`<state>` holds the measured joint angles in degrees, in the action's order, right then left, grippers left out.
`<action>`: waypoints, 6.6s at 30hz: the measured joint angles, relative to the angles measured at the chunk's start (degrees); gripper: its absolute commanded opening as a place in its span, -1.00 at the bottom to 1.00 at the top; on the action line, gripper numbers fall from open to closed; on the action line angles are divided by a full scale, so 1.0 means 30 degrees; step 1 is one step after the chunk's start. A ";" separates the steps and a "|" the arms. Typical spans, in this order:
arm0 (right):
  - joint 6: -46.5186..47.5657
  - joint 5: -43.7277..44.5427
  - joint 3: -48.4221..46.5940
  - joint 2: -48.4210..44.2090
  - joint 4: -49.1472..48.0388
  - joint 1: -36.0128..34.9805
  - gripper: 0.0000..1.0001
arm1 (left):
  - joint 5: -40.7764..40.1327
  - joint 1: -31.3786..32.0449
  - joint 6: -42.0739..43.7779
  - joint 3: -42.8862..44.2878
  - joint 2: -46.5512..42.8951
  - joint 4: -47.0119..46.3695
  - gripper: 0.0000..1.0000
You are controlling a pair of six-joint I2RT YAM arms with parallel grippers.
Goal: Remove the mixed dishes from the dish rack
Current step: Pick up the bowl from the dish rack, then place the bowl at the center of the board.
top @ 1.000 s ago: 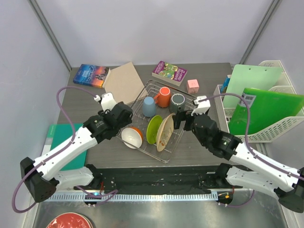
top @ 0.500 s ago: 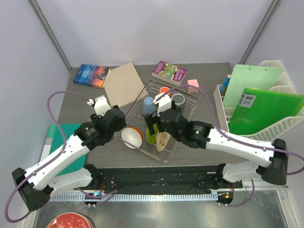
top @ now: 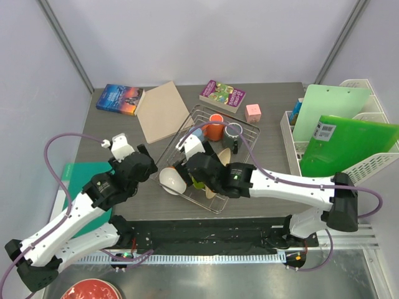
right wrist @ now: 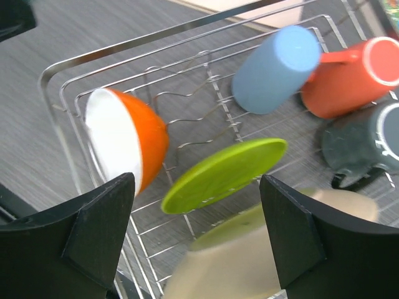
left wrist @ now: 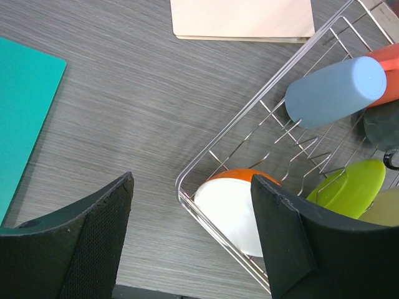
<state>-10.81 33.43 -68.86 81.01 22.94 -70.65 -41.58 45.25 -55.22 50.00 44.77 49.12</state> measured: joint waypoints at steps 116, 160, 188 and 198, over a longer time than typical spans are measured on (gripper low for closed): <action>-0.6870 -0.6003 -0.2652 -0.1311 0.1035 0.6666 -0.98 | 0.4291 -0.0233 0.4116 0.4991 0.2907 -0.3730 0.89; -0.7308 -0.7060 -0.1719 -0.0437 0.1297 0.6550 -0.87 | 0.6732 -0.0175 0.4444 0.3330 0.4889 -0.5814 -1.00; -0.4335 0.0393 0.4371 -1.0790 0.0787 0.6207 0.93 | 0.8983 -1.8061 0.1865 0.5435 0.9748 -0.4124 -1.00; -0.4342 0.0233 0.6186 -1.2174 0.0801 0.6207 0.93 | 1.0790 -2.0159 0.2091 0.8109 1.7318 -0.7271 -1.00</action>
<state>-23.83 34.13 -50.30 44.49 25.34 -52.03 -9.21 -15.22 -48.95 74.32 96.73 27.31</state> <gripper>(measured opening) 0.969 0.034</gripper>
